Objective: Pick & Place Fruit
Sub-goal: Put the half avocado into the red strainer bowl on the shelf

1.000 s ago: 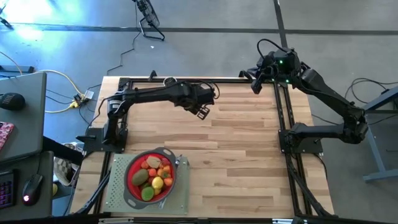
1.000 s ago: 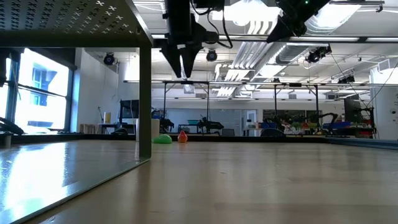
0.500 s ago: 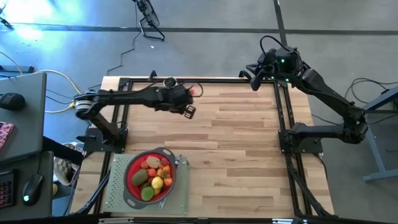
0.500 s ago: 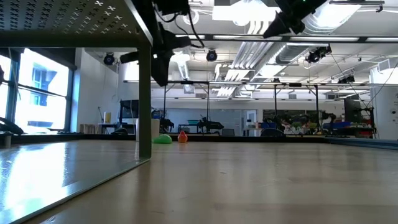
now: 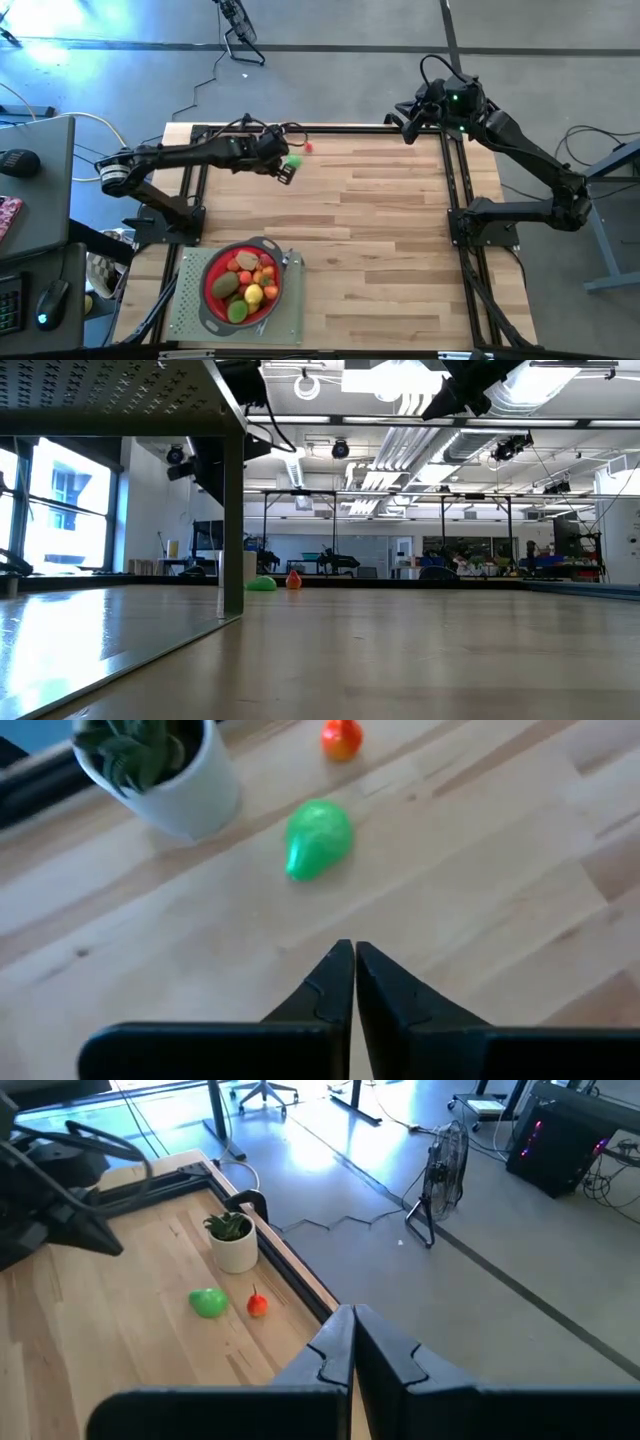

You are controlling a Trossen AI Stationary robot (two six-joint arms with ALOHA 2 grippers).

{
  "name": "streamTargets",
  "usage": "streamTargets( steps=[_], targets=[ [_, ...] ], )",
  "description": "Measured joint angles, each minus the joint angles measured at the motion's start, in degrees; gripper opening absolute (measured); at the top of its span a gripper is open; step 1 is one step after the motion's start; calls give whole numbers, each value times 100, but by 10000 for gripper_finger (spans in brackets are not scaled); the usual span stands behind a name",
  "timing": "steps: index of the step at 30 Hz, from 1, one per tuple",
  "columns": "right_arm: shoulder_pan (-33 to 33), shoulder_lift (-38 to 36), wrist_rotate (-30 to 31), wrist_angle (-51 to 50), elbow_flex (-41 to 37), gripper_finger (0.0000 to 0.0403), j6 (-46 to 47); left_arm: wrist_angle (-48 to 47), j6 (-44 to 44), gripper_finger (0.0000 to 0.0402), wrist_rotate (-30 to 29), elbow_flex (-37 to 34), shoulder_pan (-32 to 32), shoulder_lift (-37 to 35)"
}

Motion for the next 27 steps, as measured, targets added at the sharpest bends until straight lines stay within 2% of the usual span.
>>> streamTargets(
  steps=[6,20,27],
  targets=[
    [0,1,-8,-2,0,3,-6,82,223,12,0,0,86,15],
    [-11,16,267,-7,0,3,-367,821,209,12,41,0,72,21],
    [-11,16,283,-4,0,3,-371,882,207,12,43,0,72,22]
  ],
)
